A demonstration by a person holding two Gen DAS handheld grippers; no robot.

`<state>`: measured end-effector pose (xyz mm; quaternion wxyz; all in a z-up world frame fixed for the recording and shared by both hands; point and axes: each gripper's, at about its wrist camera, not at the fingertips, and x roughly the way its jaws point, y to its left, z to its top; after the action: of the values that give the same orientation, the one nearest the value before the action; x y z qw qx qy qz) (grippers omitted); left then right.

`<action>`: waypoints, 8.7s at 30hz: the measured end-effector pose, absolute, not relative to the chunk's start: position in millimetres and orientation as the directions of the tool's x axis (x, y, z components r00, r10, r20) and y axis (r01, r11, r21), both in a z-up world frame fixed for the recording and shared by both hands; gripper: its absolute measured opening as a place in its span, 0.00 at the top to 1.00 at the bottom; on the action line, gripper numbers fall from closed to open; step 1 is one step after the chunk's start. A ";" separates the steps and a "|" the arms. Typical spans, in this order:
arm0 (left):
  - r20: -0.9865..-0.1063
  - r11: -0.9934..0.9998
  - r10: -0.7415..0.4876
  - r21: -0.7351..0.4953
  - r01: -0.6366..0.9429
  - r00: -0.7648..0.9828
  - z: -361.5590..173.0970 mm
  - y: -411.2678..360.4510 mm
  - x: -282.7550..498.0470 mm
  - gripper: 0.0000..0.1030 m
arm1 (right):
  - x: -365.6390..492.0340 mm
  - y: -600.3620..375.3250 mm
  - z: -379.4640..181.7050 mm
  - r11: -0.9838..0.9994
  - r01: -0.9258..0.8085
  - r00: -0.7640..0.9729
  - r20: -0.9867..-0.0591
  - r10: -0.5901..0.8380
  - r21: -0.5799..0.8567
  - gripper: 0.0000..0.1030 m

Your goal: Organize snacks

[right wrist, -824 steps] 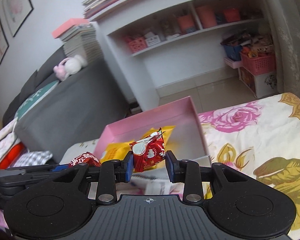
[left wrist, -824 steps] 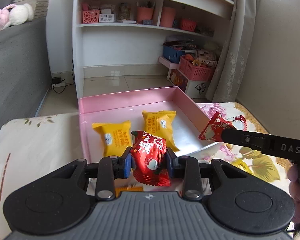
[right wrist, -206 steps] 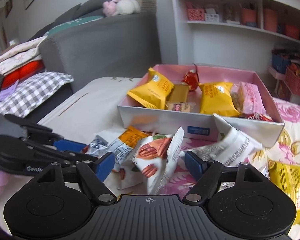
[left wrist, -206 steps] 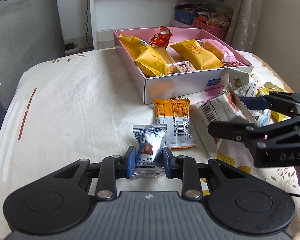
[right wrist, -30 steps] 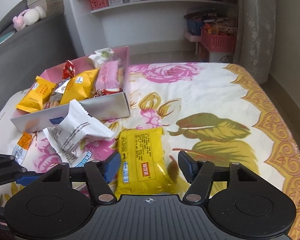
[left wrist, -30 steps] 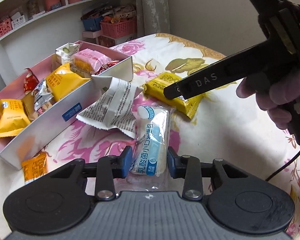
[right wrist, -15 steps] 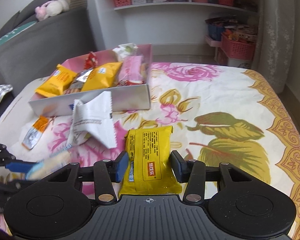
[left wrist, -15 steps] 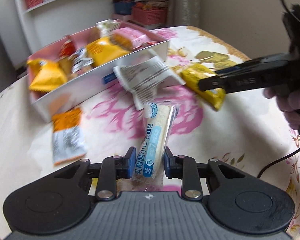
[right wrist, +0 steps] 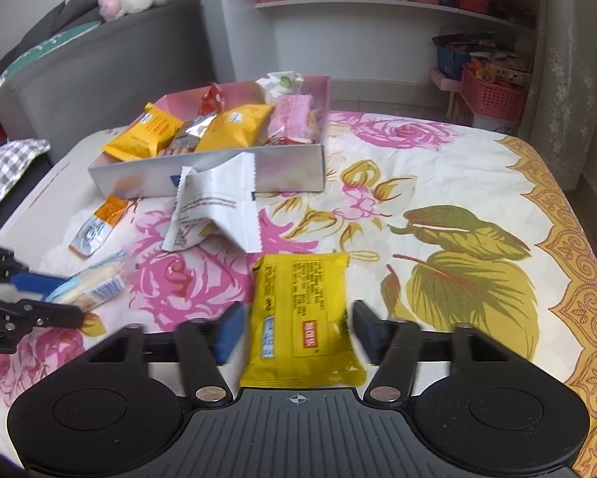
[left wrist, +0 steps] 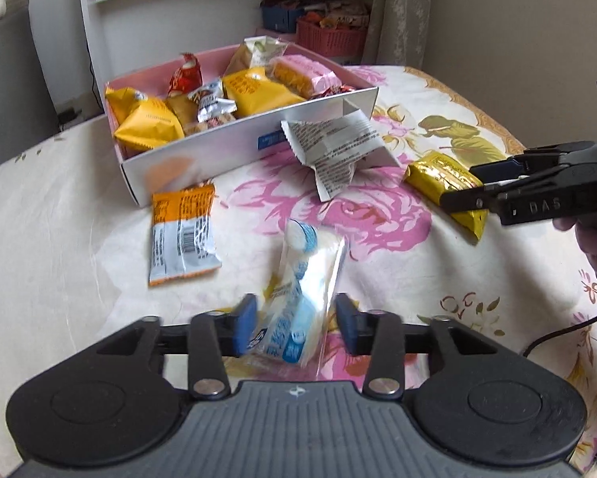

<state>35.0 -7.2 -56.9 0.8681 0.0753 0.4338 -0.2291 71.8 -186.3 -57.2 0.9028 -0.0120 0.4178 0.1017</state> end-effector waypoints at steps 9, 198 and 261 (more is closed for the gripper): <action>-0.791 0.891 -0.303 -0.037 0.453 0.532 -65.7 -14.3 37.8 0.52 | 72.9 -172.5 -67.6 0.978 -0.205 0.634 -0.766 0.106 -0.035 0.26; -0.751 0.971 -0.197 -0.063 0.229 0.630 -67.5 25.1 82.7 0.62 | 137.3 -132.7 -58.1 0.939 -0.091 0.648 -0.696 0.308 0.331 0.49; -0.764 0.968 -0.225 -0.107 0.226 0.604 -65.4 48.6 60.5 0.65 | 102.1 -64.8 -66.2 0.852 -0.377 0.771 -0.633 0.071 -0.364 0.34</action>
<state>60.5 48.6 -65.4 0.8955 0.0002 0.4268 -0.1259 102.1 -64.8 -66.2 0.9093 -0.2426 0.3150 0.1230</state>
